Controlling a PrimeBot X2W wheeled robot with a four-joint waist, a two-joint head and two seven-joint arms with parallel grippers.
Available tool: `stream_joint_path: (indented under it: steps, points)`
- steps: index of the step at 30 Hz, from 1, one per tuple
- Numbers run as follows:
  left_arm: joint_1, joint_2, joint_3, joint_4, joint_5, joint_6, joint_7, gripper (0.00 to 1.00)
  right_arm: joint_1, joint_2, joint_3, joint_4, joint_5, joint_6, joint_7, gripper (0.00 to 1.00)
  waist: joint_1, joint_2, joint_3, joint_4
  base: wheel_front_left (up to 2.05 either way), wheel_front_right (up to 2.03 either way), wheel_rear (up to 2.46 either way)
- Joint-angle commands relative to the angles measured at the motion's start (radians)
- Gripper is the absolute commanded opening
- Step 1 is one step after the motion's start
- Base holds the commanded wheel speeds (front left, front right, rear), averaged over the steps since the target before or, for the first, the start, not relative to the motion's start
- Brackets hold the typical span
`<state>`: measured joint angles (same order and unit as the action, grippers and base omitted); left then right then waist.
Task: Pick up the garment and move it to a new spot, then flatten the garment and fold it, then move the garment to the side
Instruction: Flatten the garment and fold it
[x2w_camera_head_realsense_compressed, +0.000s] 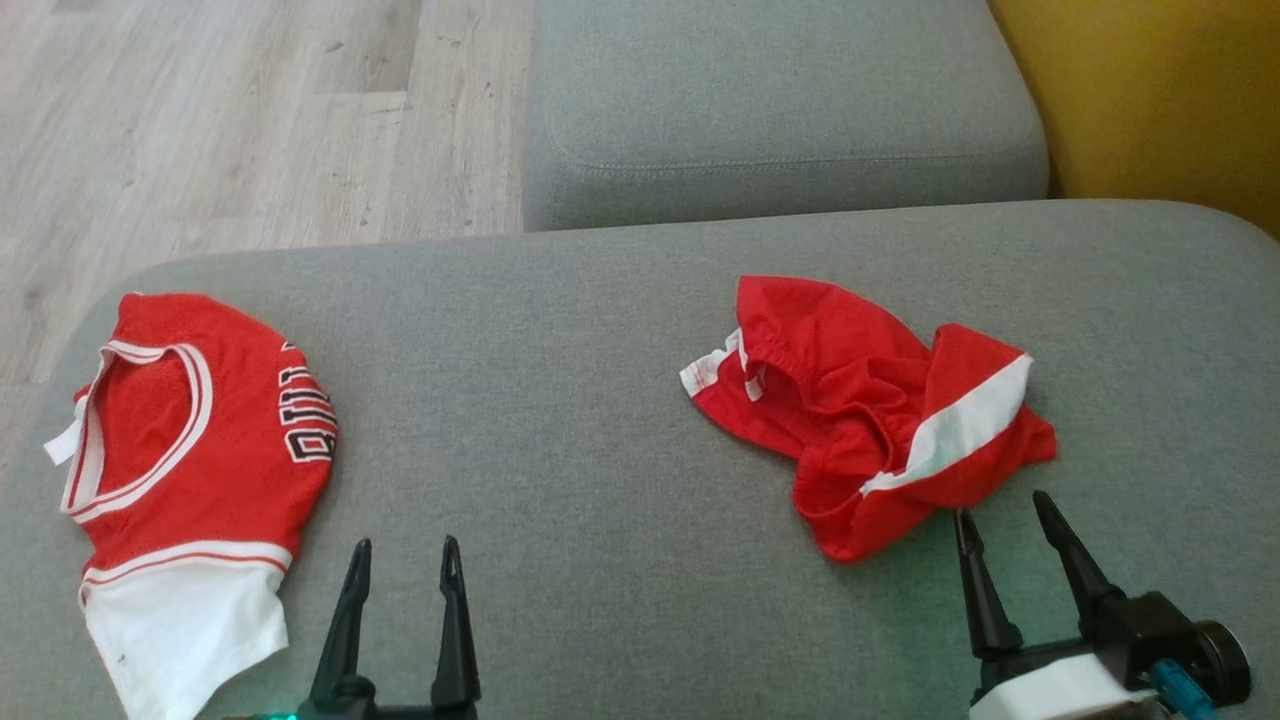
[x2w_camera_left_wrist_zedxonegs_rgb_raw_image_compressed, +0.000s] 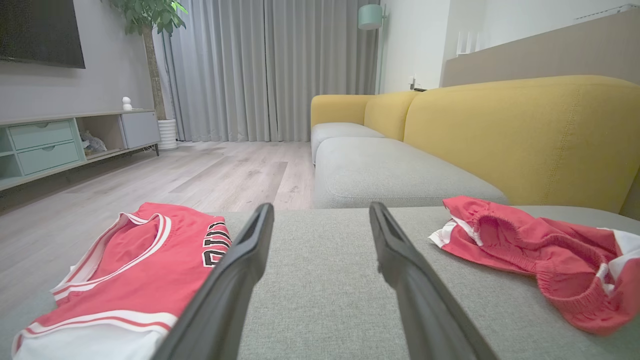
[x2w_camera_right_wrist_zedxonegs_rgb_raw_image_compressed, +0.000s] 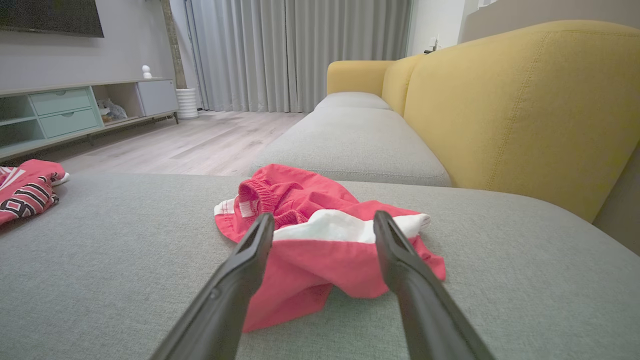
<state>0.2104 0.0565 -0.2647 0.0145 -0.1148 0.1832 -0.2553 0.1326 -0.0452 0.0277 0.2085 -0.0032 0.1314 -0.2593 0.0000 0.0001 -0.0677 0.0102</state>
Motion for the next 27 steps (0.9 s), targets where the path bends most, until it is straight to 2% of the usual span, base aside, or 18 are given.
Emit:
stream_joint_path:
  steps: [1, 8, 11, 15, 19, 24, 27]
  points:
    - [-0.037, -0.006, 0.022, -0.027, -0.003, -0.003, -0.006, 1.0, -0.031, -0.005, 0.023, -0.033, -0.002, -0.001, -0.002, 1.0, 0.0, -0.0001, 0.002, 0.001, 0.0, 0.0, 0.0]
    - [-0.043, -0.006, 0.004, 0.011, -0.026, -0.001, -0.006, 1.0, -0.039, -0.005, 0.029, -0.032, -0.002, -0.001, -0.002, 1.0, 0.0, -0.0001, 0.015, -0.003, 0.0, 0.0, 0.0]
    - [-0.072, -0.006, -0.033, 0.043, -0.01, -0.027, -0.006, 1.0, -0.047, -0.005, 0.038, -0.032, -0.003, -0.001, -0.002, 1.0, 0.0, -0.0001, 0.03, -0.015, 0.0, 0.0, 0.0]
    - [-0.147, -0.006, -0.114, 0.114, 0.002, -0.08, -0.006, 1.0, -0.06, -0.005, 0.051, -0.039, -0.008, -0.001, -0.002, 1.0, 0.0, -0.0001, 0.059, -0.04, 0.0, 0.0, 0.0]
    - [-0.272, -0.006, -0.219, 0.245, 0.014, -0.141, -0.006, 1.0, -0.076, -0.005, 0.069, -0.042, -0.017, -0.001, -0.002, 1.0, 0.0, -0.0001, 0.095, -0.081, 0.0, 0.0, 0.0]
    - [-0.468, -0.006, -0.357, 0.426, 0.026, -0.185, -0.006, 1.0, -0.115, -0.005, 0.081, -0.051, -0.022, -0.001, -0.002, 1.0, 0.0, -0.0001, 0.165, -0.149, 0.0, 0.0, 0.0]
    - [-0.567, -0.006, -0.442, 0.517, 0.013, -0.195, -0.005, 1.0, -0.132, -0.005, 0.085, -0.052, -0.022, -0.001, -0.002, 1.0, 0.0, -0.0001, 0.198, -0.19, 0.0, 0.0, 0.0]
